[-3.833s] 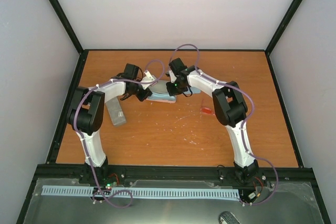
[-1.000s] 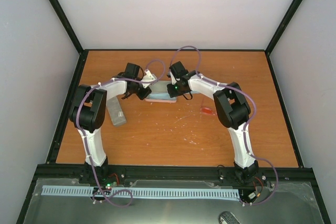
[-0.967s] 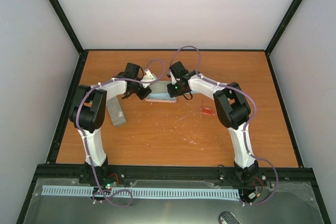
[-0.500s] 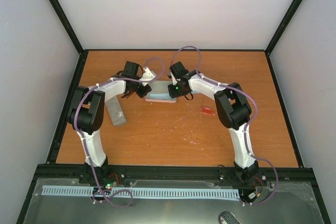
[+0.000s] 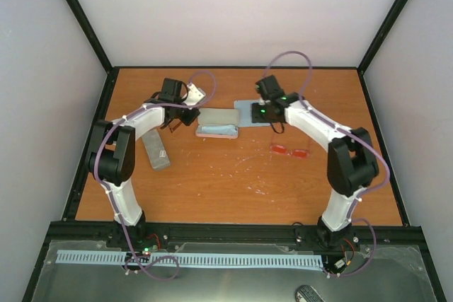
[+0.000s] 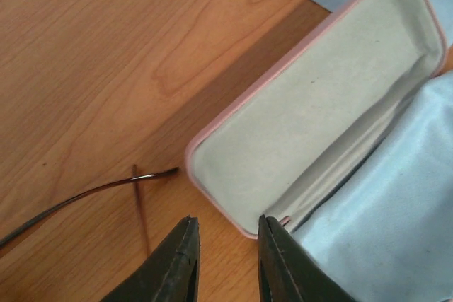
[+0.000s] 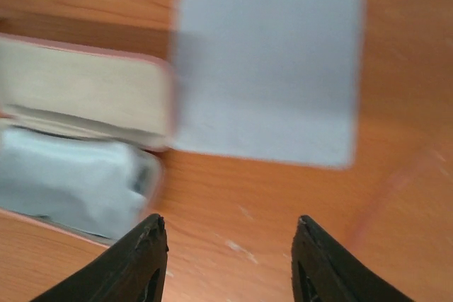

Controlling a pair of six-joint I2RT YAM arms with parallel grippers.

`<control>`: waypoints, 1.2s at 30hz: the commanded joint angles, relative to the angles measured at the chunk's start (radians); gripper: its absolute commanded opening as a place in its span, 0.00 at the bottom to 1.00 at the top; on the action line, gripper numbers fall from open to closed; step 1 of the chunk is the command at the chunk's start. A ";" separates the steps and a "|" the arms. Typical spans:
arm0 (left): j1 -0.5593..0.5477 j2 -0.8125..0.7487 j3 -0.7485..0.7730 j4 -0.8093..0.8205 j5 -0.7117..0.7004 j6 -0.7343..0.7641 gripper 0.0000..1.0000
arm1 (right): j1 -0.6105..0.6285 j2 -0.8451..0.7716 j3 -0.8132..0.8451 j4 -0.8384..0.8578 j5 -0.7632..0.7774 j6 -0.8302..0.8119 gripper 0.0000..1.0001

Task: Organize the sunglasses
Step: Place the glasses cleaning cloth in the sunglasses case, then pick up the sunglasses from the center of the board.

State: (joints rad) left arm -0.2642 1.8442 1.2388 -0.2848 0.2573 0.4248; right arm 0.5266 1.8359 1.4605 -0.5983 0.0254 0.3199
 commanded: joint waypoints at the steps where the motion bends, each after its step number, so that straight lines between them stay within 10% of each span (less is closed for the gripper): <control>1: 0.045 0.007 0.060 -0.010 -0.011 -0.033 0.23 | -0.145 -0.145 -0.191 -0.072 -0.020 0.239 0.47; 10: 0.059 0.032 0.075 0.000 -0.015 0.003 0.23 | -0.231 -0.271 -0.271 -0.260 -0.086 0.497 0.54; 36: 0.226 0.093 0.097 0.035 0.084 -0.014 0.23 | -0.283 -0.326 -0.554 -0.023 -0.172 1.159 0.53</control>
State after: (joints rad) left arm -0.0647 1.9137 1.2861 -0.2695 0.3069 0.4171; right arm 0.2512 1.5169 0.9436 -0.6552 -0.1467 1.3727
